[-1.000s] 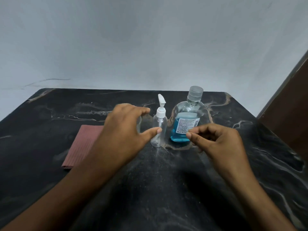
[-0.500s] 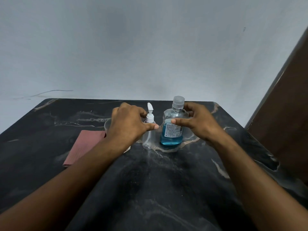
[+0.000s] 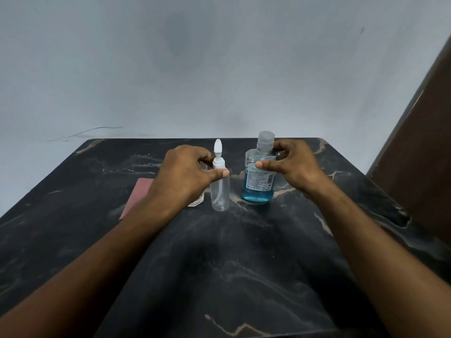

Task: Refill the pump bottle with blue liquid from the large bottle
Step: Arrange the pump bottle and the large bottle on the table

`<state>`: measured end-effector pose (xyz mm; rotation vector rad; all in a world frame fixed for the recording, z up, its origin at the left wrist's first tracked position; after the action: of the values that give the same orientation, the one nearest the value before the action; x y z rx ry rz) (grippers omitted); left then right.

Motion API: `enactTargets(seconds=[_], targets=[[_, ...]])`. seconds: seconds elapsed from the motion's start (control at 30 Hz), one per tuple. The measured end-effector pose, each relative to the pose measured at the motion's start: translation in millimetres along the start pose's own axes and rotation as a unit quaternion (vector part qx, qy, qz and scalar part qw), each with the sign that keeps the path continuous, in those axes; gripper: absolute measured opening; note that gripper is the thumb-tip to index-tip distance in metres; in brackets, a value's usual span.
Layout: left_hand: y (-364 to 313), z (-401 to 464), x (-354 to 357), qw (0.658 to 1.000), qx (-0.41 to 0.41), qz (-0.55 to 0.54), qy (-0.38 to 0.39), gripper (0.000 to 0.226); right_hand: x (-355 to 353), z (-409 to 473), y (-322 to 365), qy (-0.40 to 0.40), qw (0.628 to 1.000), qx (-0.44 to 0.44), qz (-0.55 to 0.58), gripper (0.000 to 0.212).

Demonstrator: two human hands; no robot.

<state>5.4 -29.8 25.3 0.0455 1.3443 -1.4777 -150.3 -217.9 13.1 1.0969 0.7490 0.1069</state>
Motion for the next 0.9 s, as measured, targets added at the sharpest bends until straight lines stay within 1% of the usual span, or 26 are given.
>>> enactTargets(seconds=[0.13,0.3,0.37,0.47,0.67,0.8,0.9], targets=[[1,-26,-15,1.000,-0.006,-0.006,0.020,0.023,1,-23,11,0.024,0.999,-0.022,0.023,0.037],[8,-51,-29,0.998,-0.031,-0.029,0.051,0.018,9,-57,26,0.082,0.994,-0.054,0.042,0.044],[8,-59,-33,0.998,-0.021,-0.014,0.052,0.017,11,-69,29,0.091,0.992,-0.069,0.047,0.045],[12,-70,-38,0.999,-0.014,0.004,0.037,0.020,12,-83,31,0.104,0.991,-0.077,0.041,0.047],[16,-82,-36,0.999,-0.018,0.007,0.028,0.019,13,-103,32,0.112,0.987,-0.089,0.073,0.044],[19,-87,-27,0.999,-0.016,0.005,0.034,0.016,14,-111,29,0.104,0.986,-0.079,0.100,0.045],[21,-92,-22,1.000,-0.006,-0.002,0.009,0.009,16,-113,28,0.103,0.987,-0.075,0.100,0.048]])
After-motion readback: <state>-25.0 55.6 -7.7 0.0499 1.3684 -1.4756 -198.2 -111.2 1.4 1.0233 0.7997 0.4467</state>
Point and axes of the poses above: each hand's wrist, its own z-axis towards the middle knuckle, its own x-axis out of the palm, y = z × x, the point moved 4 cm from there along z, towards the middle knuckle, and after that the axes turned 2 degrees about -z, right-handed, at the moved point
